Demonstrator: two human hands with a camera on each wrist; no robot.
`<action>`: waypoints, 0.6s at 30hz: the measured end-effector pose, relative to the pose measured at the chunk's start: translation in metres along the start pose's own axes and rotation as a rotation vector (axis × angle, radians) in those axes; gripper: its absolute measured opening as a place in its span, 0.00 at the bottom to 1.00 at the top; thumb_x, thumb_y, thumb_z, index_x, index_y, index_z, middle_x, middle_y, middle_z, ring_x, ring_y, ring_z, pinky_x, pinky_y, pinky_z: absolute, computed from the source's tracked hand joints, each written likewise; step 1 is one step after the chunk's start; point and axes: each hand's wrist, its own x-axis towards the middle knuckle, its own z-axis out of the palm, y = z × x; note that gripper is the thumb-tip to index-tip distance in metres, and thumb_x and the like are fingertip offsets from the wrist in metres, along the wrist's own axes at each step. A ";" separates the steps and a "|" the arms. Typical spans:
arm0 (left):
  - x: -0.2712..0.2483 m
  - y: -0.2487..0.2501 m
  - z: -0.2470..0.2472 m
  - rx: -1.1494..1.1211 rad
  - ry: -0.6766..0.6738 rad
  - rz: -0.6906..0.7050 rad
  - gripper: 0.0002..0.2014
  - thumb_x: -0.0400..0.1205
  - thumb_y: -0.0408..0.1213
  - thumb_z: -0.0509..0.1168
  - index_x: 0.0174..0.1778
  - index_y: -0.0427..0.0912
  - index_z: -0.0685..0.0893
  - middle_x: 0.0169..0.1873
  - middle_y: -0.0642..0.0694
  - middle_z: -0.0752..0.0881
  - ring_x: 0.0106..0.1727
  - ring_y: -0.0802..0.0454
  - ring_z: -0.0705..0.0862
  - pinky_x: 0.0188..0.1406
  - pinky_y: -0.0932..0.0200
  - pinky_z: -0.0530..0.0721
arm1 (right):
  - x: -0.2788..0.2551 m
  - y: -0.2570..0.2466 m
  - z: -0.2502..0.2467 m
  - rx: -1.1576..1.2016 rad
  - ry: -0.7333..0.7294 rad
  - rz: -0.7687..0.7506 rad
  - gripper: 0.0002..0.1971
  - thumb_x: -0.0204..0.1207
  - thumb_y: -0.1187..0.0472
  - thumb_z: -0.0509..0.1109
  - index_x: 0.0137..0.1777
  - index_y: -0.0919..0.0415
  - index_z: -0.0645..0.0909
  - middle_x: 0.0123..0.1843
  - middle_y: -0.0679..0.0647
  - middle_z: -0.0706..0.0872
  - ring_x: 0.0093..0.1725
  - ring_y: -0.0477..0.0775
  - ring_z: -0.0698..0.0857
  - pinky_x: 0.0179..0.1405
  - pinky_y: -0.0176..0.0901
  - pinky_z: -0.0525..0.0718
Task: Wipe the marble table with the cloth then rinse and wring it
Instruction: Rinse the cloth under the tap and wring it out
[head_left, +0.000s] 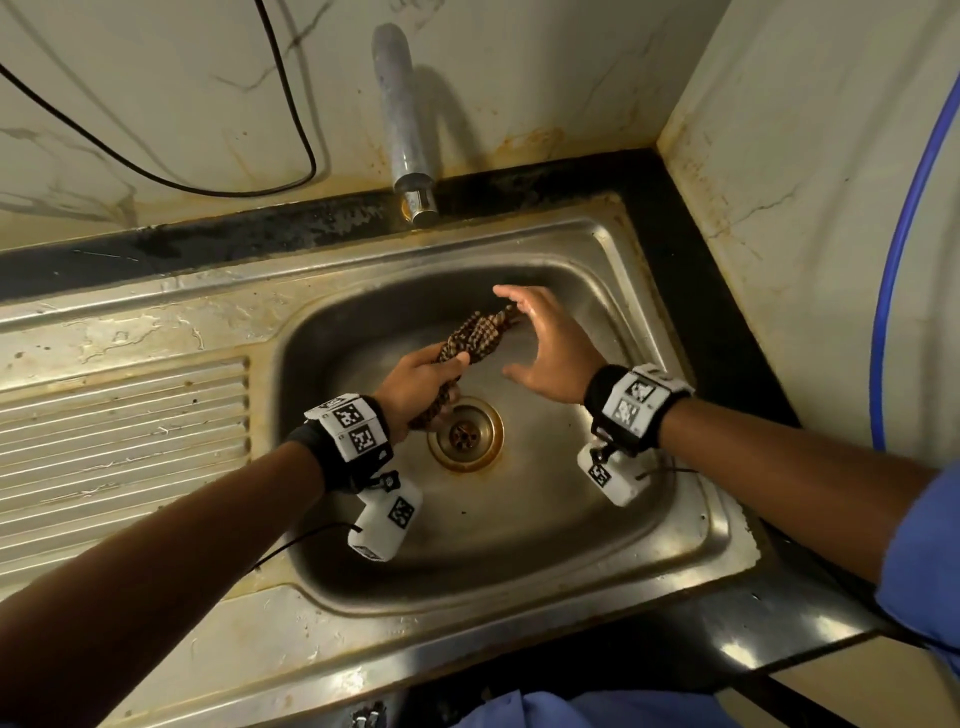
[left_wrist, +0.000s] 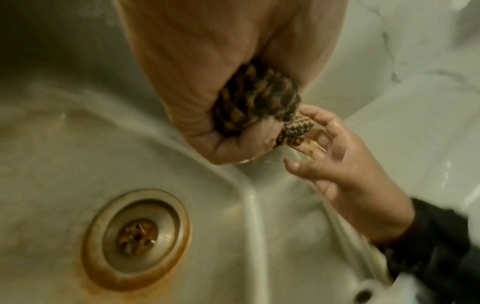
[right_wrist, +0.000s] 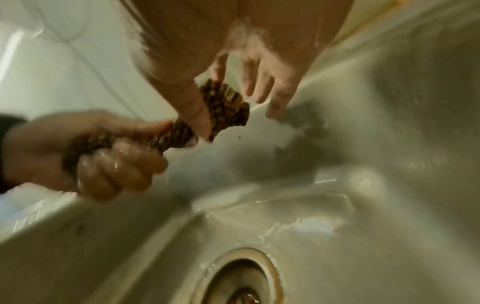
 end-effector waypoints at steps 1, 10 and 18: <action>-0.001 0.003 0.000 -0.091 -0.057 -0.048 0.05 0.86 0.43 0.60 0.49 0.46 0.76 0.26 0.47 0.74 0.20 0.56 0.71 0.15 0.68 0.68 | -0.003 0.000 0.004 -0.070 0.023 -0.058 0.45 0.63 0.66 0.80 0.80 0.55 0.65 0.77 0.56 0.69 0.75 0.53 0.71 0.73 0.45 0.74; -0.010 0.026 0.004 0.034 -0.354 -0.139 0.08 0.84 0.40 0.62 0.57 0.42 0.76 0.27 0.48 0.75 0.21 0.58 0.73 0.16 0.67 0.70 | 0.006 -0.019 0.028 -0.296 -0.001 -0.250 0.25 0.66 0.67 0.74 0.65 0.61 0.78 0.57 0.59 0.81 0.52 0.59 0.82 0.47 0.49 0.84; 0.010 0.017 0.003 1.541 -0.076 0.385 0.17 0.84 0.48 0.58 0.66 0.46 0.71 0.52 0.45 0.86 0.48 0.45 0.86 0.49 0.48 0.85 | 0.013 -0.038 0.025 -0.756 -0.273 0.032 0.08 0.72 0.50 0.67 0.42 0.54 0.80 0.41 0.54 0.88 0.40 0.60 0.86 0.36 0.44 0.76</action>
